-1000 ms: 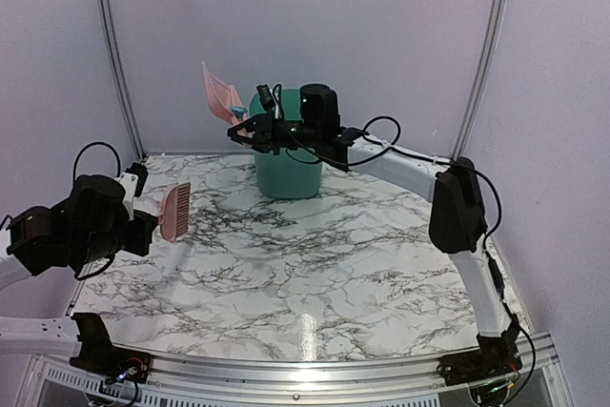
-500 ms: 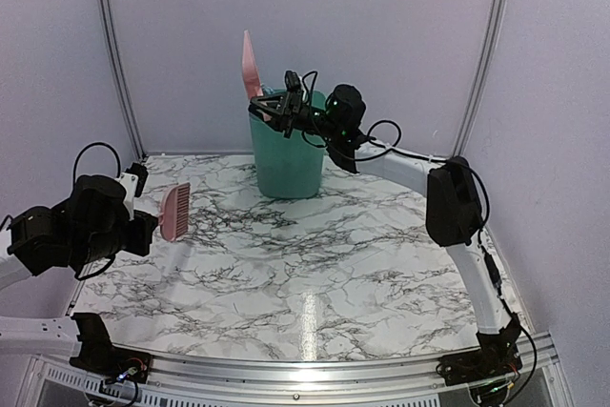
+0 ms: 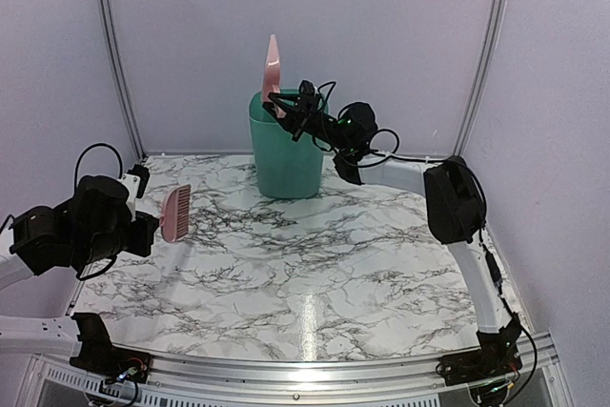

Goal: Sweep away the paper scraps from the table

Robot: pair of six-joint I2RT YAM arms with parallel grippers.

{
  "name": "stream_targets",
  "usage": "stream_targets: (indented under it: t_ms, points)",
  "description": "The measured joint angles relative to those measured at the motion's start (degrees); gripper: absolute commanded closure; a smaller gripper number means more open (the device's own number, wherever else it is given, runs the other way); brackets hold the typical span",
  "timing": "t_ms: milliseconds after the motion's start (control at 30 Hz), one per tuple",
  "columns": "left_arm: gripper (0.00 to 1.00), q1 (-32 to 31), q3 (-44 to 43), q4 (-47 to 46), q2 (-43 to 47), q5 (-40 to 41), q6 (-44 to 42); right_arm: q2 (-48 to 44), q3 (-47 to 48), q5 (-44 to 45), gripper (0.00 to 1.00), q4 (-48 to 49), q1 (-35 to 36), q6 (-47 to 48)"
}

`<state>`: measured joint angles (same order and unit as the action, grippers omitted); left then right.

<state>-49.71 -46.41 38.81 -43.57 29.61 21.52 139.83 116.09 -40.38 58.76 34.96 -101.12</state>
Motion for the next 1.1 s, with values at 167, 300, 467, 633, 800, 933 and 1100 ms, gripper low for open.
stream_targets:
  t_ms: [167, 300, 467, 633, 800, 933, 1100]
  points:
    - [0.94, -0.02, 0.0, 0.0, -0.24, 0.0, 0.04, 0.0, 0.0, 1.4, 1.0, 4.59, -0.55, -4.17]
    - [0.94, -0.02, 0.0, 0.0, -0.76, 0.0, 0.07, 0.0, 0.0, 1.77, 1.0, 5.99, -0.63, -5.57]
    - [0.94, -0.02, 0.0, -0.02, -0.85, 0.0, 0.13, -0.07, 0.0, 0.57, 1.0, 5.35, -0.63, -4.68]
    - [0.95, -0.02, 0.0, -0.02, -1.14, 0.0, 0.11, -2.29, -1.27, -2.1, 1.0, -1.38, -0.63, 2.08]
    - [0.95, -0.02, 0.0, -0.02, -1.14, 0.04, 0.13, -7.13, -1.7, -4.5, 1.0, -11.91, -0.63, 11.85]
    - [0.95, -0.02, 0.0, -0.02, -1.2, 0.04, 0.13, -12.04, -2.45, -5.92, 1.0, -19.47, -0.63, 20.04]
    - [0.95, -0.02, 0.0, 0.0, -1.38, 0.04, 0.13, -18.51, -3.87, -6.25, 1.0, -32.28, -0.15, 33.0]
